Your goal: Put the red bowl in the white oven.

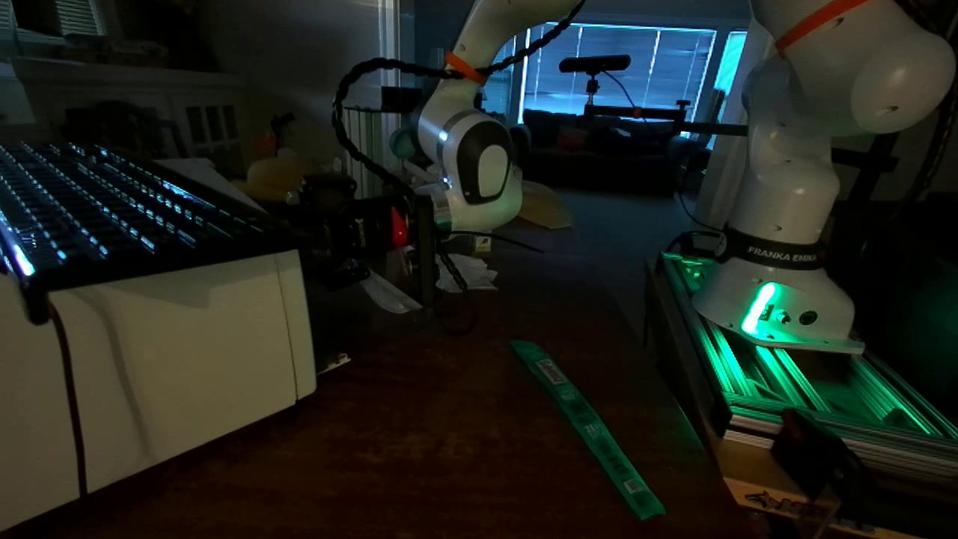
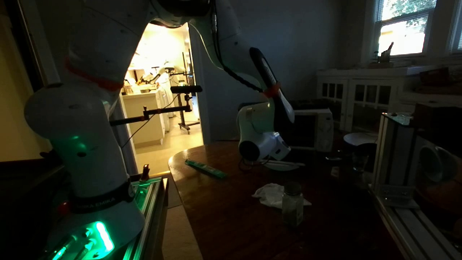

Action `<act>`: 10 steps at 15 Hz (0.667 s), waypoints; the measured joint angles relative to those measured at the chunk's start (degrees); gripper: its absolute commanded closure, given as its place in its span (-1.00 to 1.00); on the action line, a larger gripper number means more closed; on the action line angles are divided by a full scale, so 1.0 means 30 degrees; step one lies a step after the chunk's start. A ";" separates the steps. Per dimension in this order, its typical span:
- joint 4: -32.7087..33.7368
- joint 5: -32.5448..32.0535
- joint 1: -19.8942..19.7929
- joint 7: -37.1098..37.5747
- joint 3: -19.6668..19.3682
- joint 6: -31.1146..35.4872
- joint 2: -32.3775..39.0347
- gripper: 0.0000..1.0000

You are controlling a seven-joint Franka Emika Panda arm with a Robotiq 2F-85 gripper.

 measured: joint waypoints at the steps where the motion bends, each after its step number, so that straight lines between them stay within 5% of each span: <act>1: 0.0000 0.0000 0.0037 -0.0006 -0.0036 0.0449 -0.0081 -1.00; 10: -0.0600 -0.2060 0.0139 -0.0009 -0.0502 0.6305 -0.3222 -1.00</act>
